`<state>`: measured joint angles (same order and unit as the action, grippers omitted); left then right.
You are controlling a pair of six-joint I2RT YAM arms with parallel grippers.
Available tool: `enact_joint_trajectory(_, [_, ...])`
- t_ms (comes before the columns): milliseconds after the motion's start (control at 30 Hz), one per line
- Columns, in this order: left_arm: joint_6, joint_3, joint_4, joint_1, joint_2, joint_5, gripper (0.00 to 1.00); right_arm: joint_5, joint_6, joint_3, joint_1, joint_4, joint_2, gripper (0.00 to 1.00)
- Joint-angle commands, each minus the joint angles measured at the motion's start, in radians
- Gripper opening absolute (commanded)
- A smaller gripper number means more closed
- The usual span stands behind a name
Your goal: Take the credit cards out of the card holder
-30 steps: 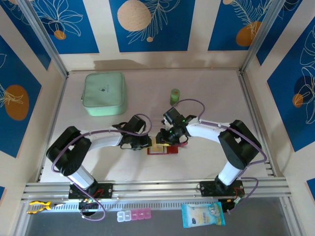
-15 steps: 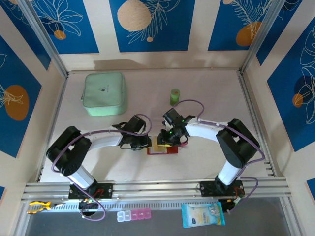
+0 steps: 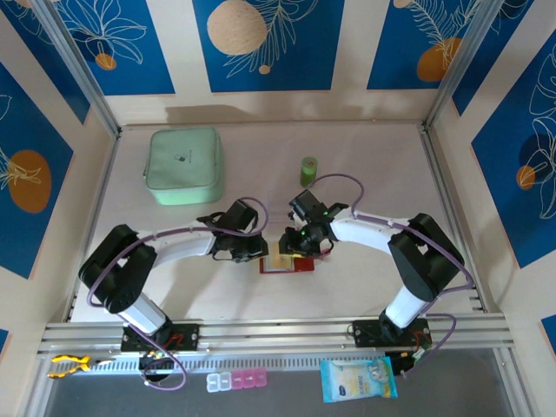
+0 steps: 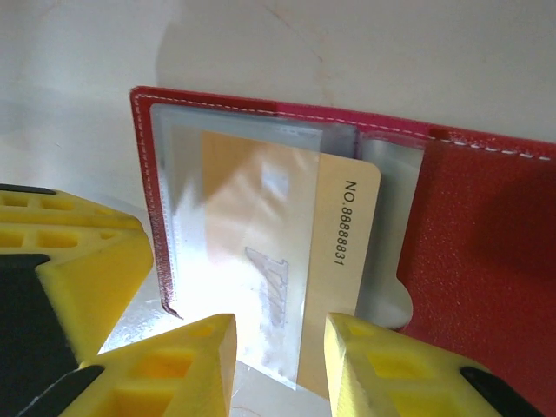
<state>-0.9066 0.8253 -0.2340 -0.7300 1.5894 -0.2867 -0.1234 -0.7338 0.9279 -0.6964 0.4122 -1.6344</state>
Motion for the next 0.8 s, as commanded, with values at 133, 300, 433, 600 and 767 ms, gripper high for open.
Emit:
enact_joint_trajectory(133, [0.024,0.065,-0.024,-0.018,0.010,-0.021,0.15,-0.048,0.005,-0.031,0.023,-0.012,0.038,0.34])
enact_joint_trajectory(300, [0.023,0.072,-0.003,-0.031,0.047,-0.042,0.13,-0.104,-0.014,-0.075,0.039,-0.082,0.044,0.33])
enact_joint_trajectory(433, [0.036,0.060,-0.002,-0.034,0.072,-0.036,0.11,-0.095,-0.022,-0.087,0.047,-0.080,0.042,0.32])
enact_joint_trajectory(600, [0.051,0.045,-0.025,-0.031,0.087,-0.016,0.11,-0.100,-0.027,-0.116,0.069,-0.097,0.050,0.30])
enact_joint_trajectory(767, [0.059,0.038,-0.044,-0.029,0.090,0.003,0.11,-0.159,-0.034,-0.150,0.079,-0.173,0.061,0.30])
